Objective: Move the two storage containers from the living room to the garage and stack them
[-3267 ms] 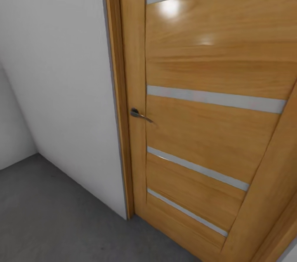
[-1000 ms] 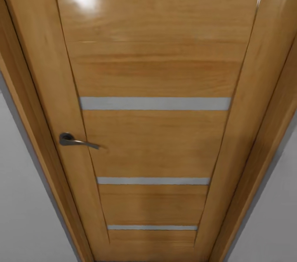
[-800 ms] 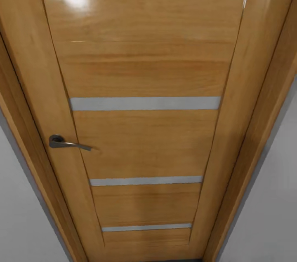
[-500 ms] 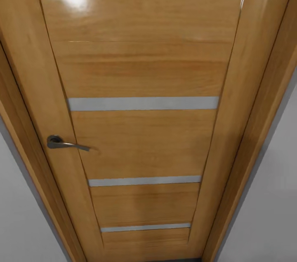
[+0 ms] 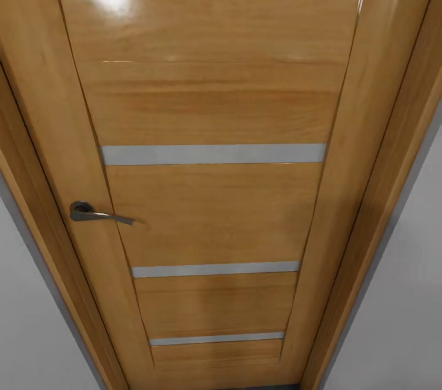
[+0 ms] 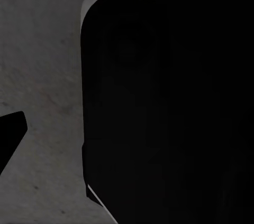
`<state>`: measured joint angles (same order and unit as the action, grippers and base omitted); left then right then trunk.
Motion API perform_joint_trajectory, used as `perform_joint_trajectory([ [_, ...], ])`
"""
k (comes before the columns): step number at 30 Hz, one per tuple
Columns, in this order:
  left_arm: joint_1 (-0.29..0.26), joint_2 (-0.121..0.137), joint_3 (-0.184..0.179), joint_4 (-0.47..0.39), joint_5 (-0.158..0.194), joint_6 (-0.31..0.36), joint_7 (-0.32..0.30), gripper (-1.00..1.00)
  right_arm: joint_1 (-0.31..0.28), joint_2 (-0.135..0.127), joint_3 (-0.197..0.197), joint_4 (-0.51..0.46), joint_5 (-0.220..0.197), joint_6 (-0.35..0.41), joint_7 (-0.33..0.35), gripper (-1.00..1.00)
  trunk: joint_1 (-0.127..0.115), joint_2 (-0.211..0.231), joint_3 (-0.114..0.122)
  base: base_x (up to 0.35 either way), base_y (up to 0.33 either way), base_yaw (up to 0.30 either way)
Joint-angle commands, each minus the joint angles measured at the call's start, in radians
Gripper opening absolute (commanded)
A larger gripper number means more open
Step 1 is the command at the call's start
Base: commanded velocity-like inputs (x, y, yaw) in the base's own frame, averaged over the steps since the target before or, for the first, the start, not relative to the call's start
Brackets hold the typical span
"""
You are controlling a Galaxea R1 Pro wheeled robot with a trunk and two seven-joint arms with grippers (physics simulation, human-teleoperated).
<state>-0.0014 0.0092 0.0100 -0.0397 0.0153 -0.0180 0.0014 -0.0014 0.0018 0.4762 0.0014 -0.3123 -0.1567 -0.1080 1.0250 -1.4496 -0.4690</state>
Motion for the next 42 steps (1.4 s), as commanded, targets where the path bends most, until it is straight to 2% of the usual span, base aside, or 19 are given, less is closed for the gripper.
perform_joint_trajectory([
  [1, 0.000, 0.000, 0.001, 0.000, 0.002, -0.002, 0.000, 1.00, 0.000, 0.001, 0.009, 0.000, -0.009, -0.003, -0.002, 1.00, 0.000, 0.000, -0.001, 0.000, 0.000, 0.000],
  [15, 0.000, 0.000, 0.001, 0.000, 0.002, -0.002, 0.000, 1.00, 0.000, 0.000, 0.010, 0.000, -0.008, -0.003, -0.002, 1.00, 0.000, 0.000, -0.001, 0.000, 0.000, 0.079],
  [42, 0.000, 0.000, 0.002, 0.000, 0.002, -0.002, 0.000, 1.00, 0.000, 0.000, 0.011, 0.000, -0.008, -0.003, -0.002, 1.00, 0.000, 0.000, -0.001, 0.000, 0.000, 0.003],
])
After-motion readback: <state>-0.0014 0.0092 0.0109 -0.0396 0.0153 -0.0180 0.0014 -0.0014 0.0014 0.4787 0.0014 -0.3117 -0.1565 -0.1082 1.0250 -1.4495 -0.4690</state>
